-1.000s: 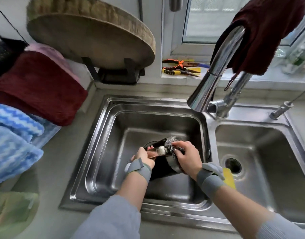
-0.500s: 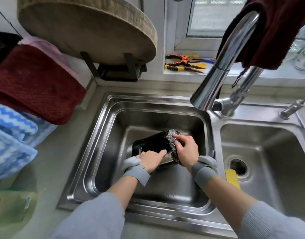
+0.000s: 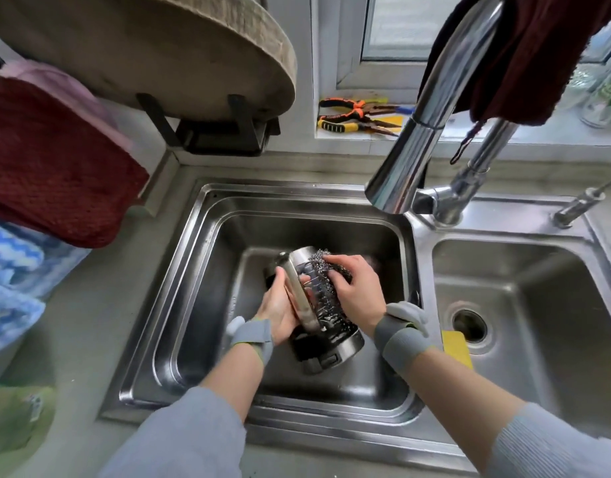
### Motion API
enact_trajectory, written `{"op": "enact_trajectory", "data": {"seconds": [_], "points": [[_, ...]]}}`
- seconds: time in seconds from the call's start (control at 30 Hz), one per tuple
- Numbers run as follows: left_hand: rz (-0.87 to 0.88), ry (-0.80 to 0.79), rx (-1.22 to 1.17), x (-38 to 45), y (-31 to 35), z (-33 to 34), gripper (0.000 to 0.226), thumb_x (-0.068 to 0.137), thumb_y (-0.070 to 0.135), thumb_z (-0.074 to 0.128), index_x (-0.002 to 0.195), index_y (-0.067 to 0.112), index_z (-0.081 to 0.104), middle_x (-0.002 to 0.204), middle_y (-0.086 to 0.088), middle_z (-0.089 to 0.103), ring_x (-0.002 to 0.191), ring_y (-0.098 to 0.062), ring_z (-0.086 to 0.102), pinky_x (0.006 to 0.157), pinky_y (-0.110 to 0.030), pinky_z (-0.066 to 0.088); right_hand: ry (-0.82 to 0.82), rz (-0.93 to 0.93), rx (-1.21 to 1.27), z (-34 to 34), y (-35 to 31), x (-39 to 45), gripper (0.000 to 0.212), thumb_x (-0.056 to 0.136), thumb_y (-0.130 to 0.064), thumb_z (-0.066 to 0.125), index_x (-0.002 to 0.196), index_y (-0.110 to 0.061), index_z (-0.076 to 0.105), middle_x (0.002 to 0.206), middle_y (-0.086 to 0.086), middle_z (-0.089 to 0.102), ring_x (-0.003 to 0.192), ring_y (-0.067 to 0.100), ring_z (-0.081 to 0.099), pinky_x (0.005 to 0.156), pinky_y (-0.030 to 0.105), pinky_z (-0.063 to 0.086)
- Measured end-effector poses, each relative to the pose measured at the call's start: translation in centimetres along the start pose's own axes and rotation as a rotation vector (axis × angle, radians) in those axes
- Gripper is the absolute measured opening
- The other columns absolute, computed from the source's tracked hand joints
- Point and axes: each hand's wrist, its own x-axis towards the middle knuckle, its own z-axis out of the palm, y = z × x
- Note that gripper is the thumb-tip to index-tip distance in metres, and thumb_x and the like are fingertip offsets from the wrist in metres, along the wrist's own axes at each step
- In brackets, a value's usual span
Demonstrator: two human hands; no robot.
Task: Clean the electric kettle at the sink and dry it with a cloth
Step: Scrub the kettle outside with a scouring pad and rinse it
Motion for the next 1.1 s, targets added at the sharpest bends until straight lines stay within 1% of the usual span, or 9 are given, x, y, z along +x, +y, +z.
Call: {"op": "enact_trajectory", "data": {"seconds": [0.1,0.27,0.4,0.5,0.6,0.7,0.83,0.93,1.1], "points": [[-0.080,-0.110,-0.102,0.4,-0.1,-1.1,0.092,0.088,0.075,0.010,0.108,0.003,0.064,0.080,-0.014,0.070,0.073,-0.024,0.066,0.070,-0.033,0.053,-0.009,-0.019,-0.001,1.2,0.6,0.0,0.028,0.086,-0.002,0.060,0.110,-0.012,0.070,0.108,0.008,0.064,0.103,0.019,0.060,0.086,0.007,0.032],[-0.157,-0.096,-0.147,2.2,0.6,-1.5,0.108,0.068,0.092,0.012,0.103,0.002,0.060,0.094,-0.016,0.062,0.085,-0.029,0.062,0.085,-0.037,0.047,-0.247,-0.213,-0.154,4.6,2.2,-2.0,0.026,0.084,-0.002,0.061,0.108,-0.008,0.071,0.118,0.011,0.064,0.108,0.027,0.062,0.095,0.025,0.043],[-0.174,-0.138,-0.115,2.5,0.7,-1.7,0.103,0.067,0.093,0.011,0.100,0.010,0.062,0.091,-0.010,0.066,0.081,-0.024,0.066,0.074,-0.031,0.052,-0.246,-0.158,-0.298,6.9,2.3,0.1,0.029,0.096,-0.015,0.048,0.121,-0.014,0.064,0.139,0.005,0.053,0.125,0.027,0.053,0.101,0.031,0.041],[-0.178,-0.135,-0.092,2.2,1.0,-1.6,0.103,0.068,0.092,0.008,0.117,0.018,0.062,0.104,-0.010,0.068,0.094,-0.026,0.063,0.077,-0.033,0.049,-0.289,-0.062,-0.456,8.3,0.5,4.8,0.032,0.097,-0.018,0.041,0.122,-0.015,0.061,0.133,0.008,0.057,0.118,0.032,0.055,0.090,0.037,0.046],[-0.159,-0.078,-0.197,2.6,1.7,-2.8,0.108,0.068,0.092,0.011,0.101,0.004,0.063,0.089,-0.017,0.071,0.094,-0.031,0.060,0.086,-0.042,0.046,-0.258,-0.150,-0.411,8.5,1.3,1.3,0.027,0.095,-0.022,0.044,0.112,-0.017,0.064,0.126,0.004,0.063,0.098,0.036,0.063,0.075,0.039,0.051],[-0.144,-0.053,-0.210,2.5,1.4,-4.3,0.109,0.070,0.091,0.015,0.102,-0.004,0.058,0.097,-0.025,0.067,0.094,-0.038,0.061,0.087,-0.048,0.048,-0.248,-0.196,-0.311,8.1,1.7,-3.8,0.024,0.094,-0.024,0.045,0.107,-0.018,0.065,0.110,0.003,0.069,0.084,0.036,0.064,0.064,0.037,0.048],[-0.163,-0.093,-0.138,2.1,1.2,-4.3,0.103,0.072,0.090,0.012,0.114,0.011,0.063,0.093,-0.013,0.073,0.095,-0.029,0.064,0.084,-0.036,0.050,-0.245,0.023,-0.362,10.5,-0.7,3.6,0.027,0.096,-0.023,0.046,0.110,-0.016,0.068,0.110,0.013,0.067,0.102,0.037,0.059,0.079,0.038,0.046],[-0.150,-0.078,-0.200,2.9,1.1,-4.6,0.108,0.071,0.090,0.012,0.112,0.004,0.062,0.092,-0.015,0.071,0.093,-0.029,0.061,0.082,-0.038,0.048,-0.210,0.075,-0.358,10.0,-0.2,1.4,0.027,0.095,-0.027,0.049,0.114,-0.018,0.066,0.113,0.011,0.068,0.108,0.036,0.058,0.085,0.038,0.046],[-0.114,-0.161,-0.193,3.1,0.1,-4.1,0.108,0.072,0.089,0.008,0.118,0.006,0.061,0.111,-0.019,0.065,0.101,-0.031,0.062,0.092,-0.039,0.047,-0.202,0.276,-0.222,9.2,0.7,1.4,0.034,0.087,-0.033,0.060,0.061,-0.012,0.052,0.068,0.014,0.058,0.076,0.037,0.052,0.064,0.032,0.037]]}}
